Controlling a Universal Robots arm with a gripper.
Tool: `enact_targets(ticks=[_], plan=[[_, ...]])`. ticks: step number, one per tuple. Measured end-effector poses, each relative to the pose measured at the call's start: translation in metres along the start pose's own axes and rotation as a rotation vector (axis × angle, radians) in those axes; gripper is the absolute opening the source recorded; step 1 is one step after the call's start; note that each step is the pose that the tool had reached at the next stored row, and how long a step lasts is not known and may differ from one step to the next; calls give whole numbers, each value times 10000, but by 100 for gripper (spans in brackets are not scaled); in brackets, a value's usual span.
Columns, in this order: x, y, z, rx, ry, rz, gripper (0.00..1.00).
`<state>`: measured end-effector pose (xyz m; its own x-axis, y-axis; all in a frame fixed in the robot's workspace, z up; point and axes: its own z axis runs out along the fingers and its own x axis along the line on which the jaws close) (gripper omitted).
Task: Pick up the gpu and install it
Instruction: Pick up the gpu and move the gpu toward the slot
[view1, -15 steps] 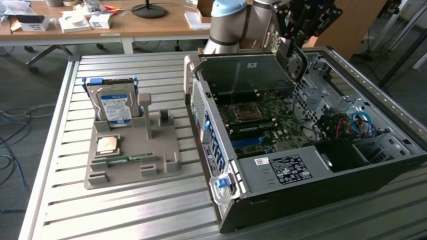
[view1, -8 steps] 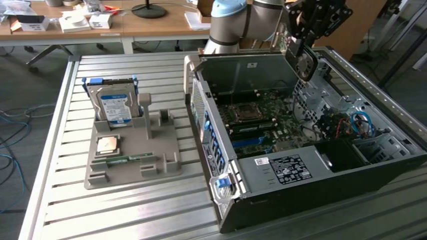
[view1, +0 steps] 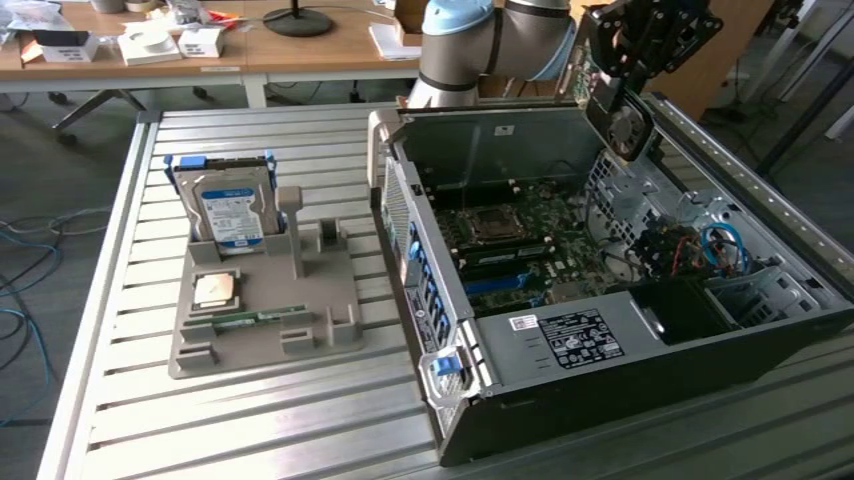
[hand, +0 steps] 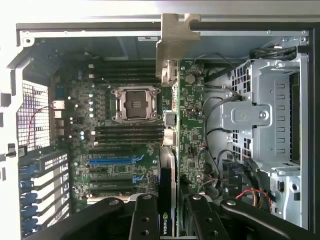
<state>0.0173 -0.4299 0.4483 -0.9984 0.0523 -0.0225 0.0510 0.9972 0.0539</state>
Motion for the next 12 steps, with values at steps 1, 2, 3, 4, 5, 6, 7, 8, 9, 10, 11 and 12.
enact_targets(ticks=[1,2,3,4,5,6,7,8,9,10,11,12], plan=[[0,0,0,0,0,0,27],[0,0,0,1,0,0,27],[0,0,0,0,0,0,27],[0,0,0,0,0,0,27],[-4,0,0,0,0,0,27],[-14,1,1,-1,-1,0,27],[-29,2,1,0,0,0,27],[-43,2,1,-1,0,0,27],[-52,3,1,0,0,-1,27],[-52,3,1,0,0,1,27],[-52,2,1,0,0,0,27],[-52,3,1,0,0,1,27]])
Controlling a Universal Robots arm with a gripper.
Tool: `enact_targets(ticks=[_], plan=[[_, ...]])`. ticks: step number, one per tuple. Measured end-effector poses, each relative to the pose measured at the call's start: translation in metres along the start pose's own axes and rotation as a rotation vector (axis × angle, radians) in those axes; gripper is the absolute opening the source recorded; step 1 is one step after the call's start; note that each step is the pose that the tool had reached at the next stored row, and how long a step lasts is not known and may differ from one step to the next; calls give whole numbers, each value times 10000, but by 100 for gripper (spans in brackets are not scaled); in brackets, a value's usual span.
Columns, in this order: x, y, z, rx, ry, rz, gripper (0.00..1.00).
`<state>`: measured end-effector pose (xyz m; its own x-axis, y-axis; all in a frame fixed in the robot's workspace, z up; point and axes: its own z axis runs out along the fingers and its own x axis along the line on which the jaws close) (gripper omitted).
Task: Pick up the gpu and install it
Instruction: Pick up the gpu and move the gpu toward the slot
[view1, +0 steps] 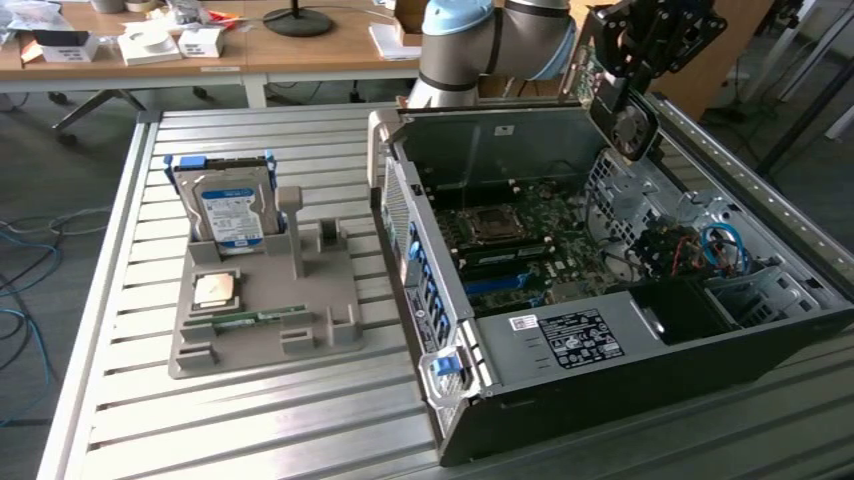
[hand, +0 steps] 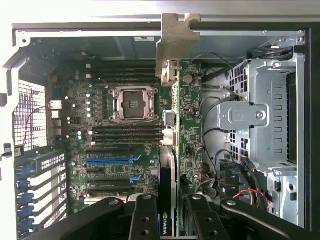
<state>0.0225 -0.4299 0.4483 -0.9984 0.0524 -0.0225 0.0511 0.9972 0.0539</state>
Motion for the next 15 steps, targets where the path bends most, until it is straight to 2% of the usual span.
enact_targets(ticks=[6,15], plan=[[0,-2,34,1,0,-1,27],[3,-10,179,0,0,-1,27]])
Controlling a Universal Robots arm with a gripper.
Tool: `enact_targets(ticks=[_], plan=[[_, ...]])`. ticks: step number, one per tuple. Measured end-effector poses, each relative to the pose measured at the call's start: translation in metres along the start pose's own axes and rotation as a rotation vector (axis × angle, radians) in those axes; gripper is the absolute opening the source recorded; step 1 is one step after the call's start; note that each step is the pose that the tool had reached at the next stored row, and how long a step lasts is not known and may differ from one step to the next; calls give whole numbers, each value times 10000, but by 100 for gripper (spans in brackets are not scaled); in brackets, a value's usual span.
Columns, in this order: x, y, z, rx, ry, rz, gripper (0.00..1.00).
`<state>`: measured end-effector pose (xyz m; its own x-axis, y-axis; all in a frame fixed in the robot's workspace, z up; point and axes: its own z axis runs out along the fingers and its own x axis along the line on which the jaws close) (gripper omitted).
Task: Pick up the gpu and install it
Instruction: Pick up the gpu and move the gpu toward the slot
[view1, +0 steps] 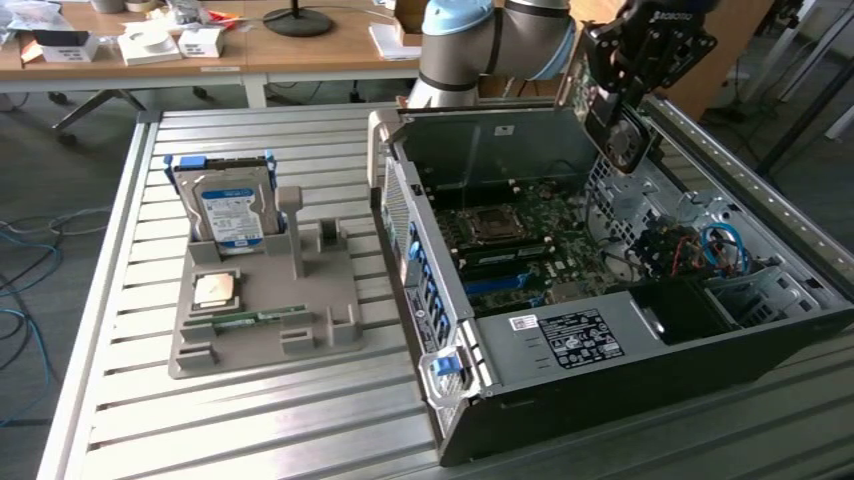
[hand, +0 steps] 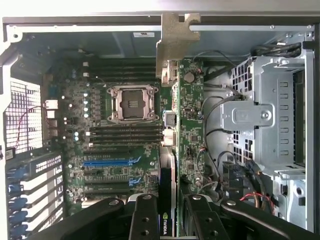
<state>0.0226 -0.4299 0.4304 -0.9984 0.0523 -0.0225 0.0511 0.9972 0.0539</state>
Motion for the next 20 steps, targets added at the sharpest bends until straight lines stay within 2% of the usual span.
enact_targets(ticks=[11,20], plan=[[4,-8,161,-1,0,0,27],[-23,-9,192,-6,11,-224,27]])
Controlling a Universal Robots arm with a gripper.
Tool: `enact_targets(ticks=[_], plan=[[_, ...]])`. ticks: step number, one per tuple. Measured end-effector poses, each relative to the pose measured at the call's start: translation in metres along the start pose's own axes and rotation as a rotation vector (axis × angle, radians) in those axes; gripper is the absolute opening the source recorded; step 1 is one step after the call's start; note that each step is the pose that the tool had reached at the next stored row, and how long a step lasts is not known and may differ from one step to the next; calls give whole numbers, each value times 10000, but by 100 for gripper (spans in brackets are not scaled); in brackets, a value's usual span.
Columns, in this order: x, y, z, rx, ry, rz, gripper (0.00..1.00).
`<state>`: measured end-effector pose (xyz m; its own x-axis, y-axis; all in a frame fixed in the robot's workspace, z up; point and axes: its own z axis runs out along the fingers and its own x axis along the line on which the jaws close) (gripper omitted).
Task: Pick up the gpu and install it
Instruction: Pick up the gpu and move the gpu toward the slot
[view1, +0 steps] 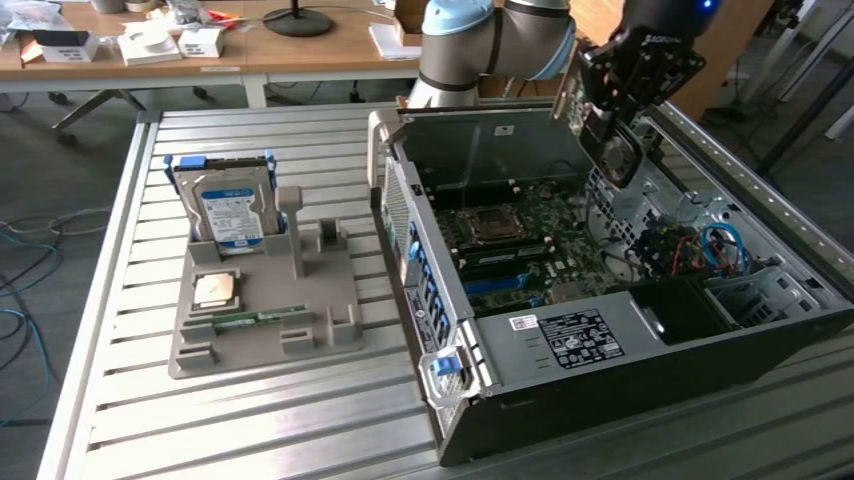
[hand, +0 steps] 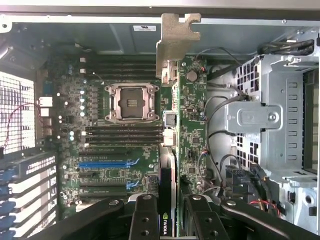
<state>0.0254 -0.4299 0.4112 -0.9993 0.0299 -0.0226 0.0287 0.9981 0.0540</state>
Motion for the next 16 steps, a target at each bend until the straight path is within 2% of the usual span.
enact_targets(ticks=[4,16], plan=[[-10,0,8,-1,3,-35,27],[-7,-9,182,0,3,-36,27]])
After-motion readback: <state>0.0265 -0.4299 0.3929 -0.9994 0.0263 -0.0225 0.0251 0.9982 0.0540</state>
